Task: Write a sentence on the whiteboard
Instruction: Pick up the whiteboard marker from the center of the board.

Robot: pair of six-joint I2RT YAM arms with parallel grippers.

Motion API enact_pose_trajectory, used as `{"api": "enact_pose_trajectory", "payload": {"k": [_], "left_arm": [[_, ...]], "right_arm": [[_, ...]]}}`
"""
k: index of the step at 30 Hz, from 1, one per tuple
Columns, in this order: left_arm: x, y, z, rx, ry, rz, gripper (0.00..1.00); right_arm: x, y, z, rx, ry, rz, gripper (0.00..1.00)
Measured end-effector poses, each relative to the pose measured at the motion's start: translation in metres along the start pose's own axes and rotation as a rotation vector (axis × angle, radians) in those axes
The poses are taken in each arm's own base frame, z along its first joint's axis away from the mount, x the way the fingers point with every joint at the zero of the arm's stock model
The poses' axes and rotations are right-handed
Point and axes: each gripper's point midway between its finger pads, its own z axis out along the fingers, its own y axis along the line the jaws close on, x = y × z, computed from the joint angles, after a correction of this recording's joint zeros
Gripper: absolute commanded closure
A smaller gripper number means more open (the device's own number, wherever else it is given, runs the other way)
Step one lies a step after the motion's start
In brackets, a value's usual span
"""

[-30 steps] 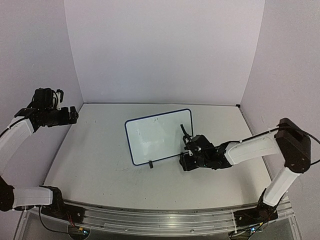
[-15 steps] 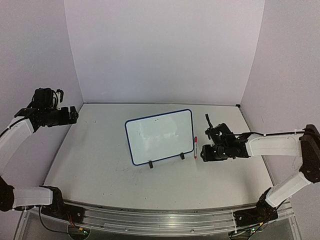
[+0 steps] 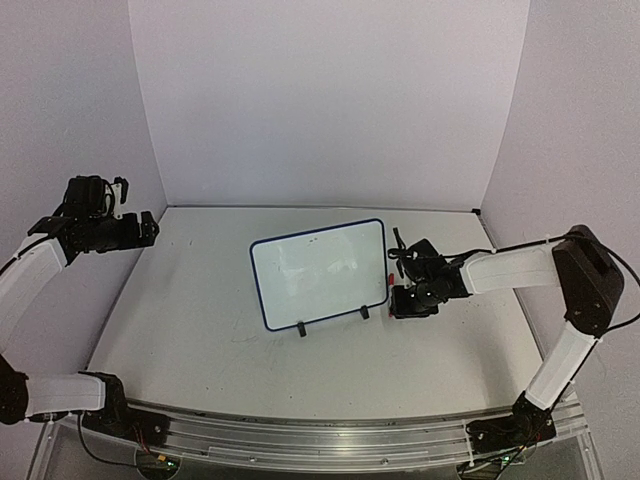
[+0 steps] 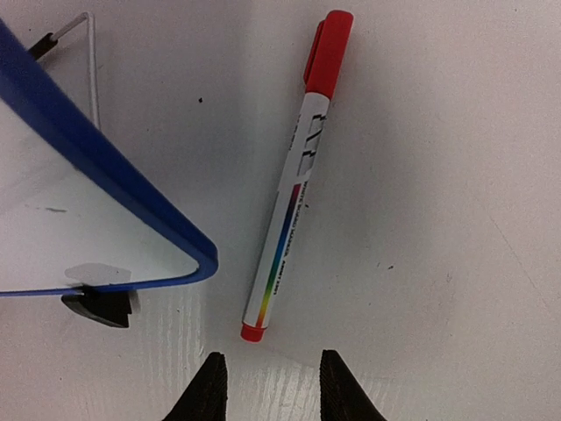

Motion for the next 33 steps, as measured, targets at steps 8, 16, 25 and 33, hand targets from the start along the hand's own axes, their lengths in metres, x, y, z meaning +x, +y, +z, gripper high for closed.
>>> {"api": "enact_pose_trajectory", "payload": {"k": [8,16,25,33], "left_arm": [[0.000,-0.002,0.000,0.011,-0.001,0.000,0.01],[0.000,-0.003,0.000,0.020,0.001,0.000,0.01],[0.003,-0.005,0.001,0.028,0.008,0.001,0.01],[0.007,-0.015,0.003,0.093,0.019,0.009,0.04]], "right_arm": [[-0.001,0.001,0.014,0.012,0.024,-0.003,0.69],[-0.005,-0.003,0.029,0.041,0.029,0.005,0.80],[-0.012,-0.012,0.031,0.068,0.008,0.051,1.00],[-0.004,-0.035,0.009,0.098,-0.023,0.098,1.00]]}}
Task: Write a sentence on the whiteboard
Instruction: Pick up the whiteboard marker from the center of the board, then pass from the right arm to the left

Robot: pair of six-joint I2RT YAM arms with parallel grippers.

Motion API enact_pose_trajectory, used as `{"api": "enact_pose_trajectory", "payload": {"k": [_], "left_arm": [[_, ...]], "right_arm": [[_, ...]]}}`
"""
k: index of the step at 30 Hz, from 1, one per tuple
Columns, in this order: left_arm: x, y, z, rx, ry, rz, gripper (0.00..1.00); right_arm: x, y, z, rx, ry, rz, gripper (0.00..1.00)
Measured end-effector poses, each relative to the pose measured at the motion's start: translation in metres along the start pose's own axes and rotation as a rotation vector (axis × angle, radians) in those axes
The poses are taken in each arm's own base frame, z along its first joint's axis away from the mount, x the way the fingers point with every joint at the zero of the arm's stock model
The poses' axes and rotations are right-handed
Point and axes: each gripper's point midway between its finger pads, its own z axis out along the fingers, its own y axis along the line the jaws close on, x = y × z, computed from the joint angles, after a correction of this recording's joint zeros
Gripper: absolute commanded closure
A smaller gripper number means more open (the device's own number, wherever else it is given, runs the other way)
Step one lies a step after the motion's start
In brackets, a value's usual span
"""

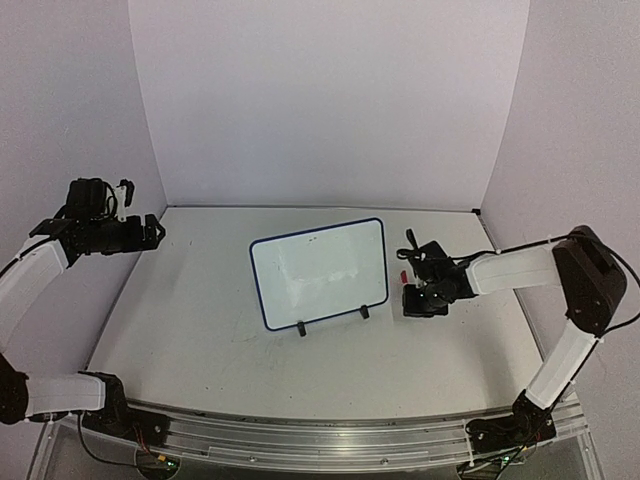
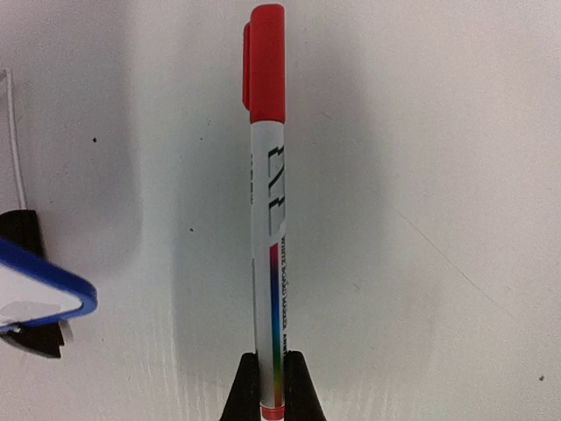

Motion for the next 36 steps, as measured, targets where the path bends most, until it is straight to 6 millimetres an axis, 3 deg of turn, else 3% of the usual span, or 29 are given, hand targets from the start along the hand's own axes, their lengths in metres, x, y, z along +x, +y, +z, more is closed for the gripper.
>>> {"api": "enact_pose_trajectory", "payload": {"k": [3,8,11,13,16,21,27,32,36], "left_arm": [[-0.002,-0.010,0.000,0.056,-0.005,-0.008,0.06],[-0.001,-0.045,-0.003,0.183,0.005,-0.028,0.06],[0.003,-0.093,-0.012,0.305,0.026,-0.003,0.06],[0.005,-0.130,-0.023,0.411,0.038,0.009,0.06],[0.009,-0.168,-0.037,0.537,0.053,-0.012,0.06],[0.017,-0.216,-0.051,0.703,0.103,-0.055,0.05],[0.036,-0.269,-0.060,0.868,0.202,-0.074,0.04],[0.060,-0.300,-0.060,0.954,0.300,-0.073,0.05],[0.074,-0.315,-0.060,0.993,0.361,-0.073,0.16]], "right_arm": [[-0.005,-0.007,-0.033,-0.023,-0.057,0.007,1.00],[-0.035,0.003,-0.120,-0.171,-0.241,-0.035,1.00],[-0.037,0.015,-0.168,-0.286,-0.300,-0.101,1.00],[-0.033,0.025,-0.193,-0.352,-0.306,-0.154,1.00],[-0.025,0.042,-0.220,-0.433,-0.285,-0.229,1.00],[0.000,0.085,-0.245,-0.548,-0.205,-0.370,1.00],[0.032,0.139,-0.248,-0.620,-0.091,-0.529,1.00],[0.048,0.173,-0.245,-0.645,-0.037,-0.624,1.00],[0.056,0.188,-0.247,-0.673,-0.022,-0.667,1.00]]}}
